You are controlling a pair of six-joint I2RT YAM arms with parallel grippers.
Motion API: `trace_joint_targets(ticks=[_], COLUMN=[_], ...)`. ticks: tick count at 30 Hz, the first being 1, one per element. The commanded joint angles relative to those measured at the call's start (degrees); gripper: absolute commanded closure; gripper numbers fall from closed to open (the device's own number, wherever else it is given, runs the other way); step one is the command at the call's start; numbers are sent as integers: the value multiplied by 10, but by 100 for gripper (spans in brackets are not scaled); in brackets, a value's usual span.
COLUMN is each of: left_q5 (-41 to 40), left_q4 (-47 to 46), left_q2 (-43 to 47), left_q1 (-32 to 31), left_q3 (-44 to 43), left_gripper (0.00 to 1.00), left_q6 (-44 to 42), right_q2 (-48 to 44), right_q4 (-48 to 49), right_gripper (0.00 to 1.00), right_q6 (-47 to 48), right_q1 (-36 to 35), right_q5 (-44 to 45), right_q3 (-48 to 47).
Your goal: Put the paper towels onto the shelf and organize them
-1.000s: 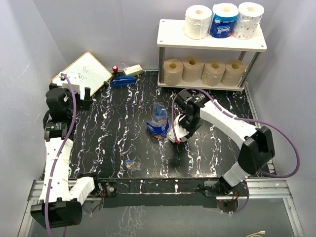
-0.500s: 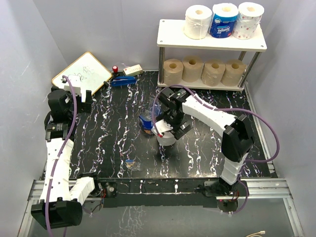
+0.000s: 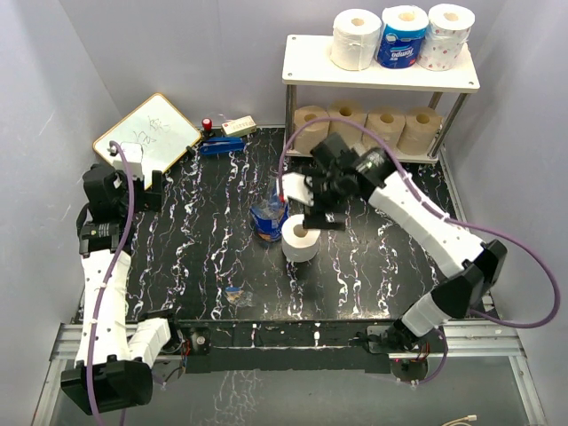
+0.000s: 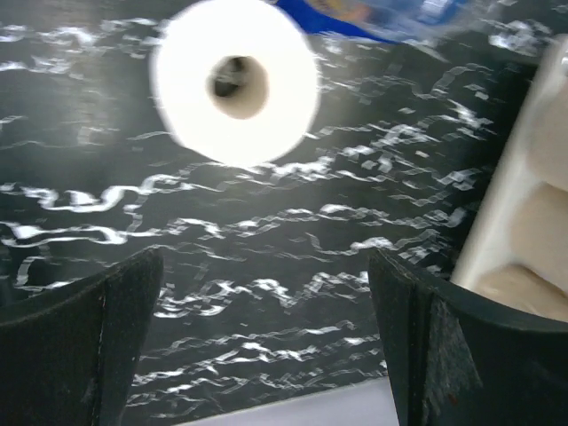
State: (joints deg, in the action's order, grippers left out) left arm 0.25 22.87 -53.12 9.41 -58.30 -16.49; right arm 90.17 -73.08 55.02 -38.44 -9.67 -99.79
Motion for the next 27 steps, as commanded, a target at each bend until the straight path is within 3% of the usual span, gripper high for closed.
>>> trace_joint_targets(ticks=[1,4,9,13,18,27], left_q5=[19,7,-90,-154,-150,-142], left_q4=[49,47,24,63,102,118], left_q2=[19,31,48,28,45,60], left_q1=[18,27,40,40,45,58], left_q3=[-19,1,24,8,15,46], left_gripper=[2,2,2,2,2,2], left_q6=[8,15,99,138,146,135], right_q2=[-82,-151,-124,-79,-36,-24], right_q4=[67,205,272,298,331,338], right_gripper=[3,2,2,6,16,18], right_q6=[-96,-152,-195,-175,-163,-156], right_q1=[-80,-84,-84,-85,-85,-83], right_q5=[-1,-13,-56,-40,-38,-22], right_q3=[111,195,227,211,218,239])
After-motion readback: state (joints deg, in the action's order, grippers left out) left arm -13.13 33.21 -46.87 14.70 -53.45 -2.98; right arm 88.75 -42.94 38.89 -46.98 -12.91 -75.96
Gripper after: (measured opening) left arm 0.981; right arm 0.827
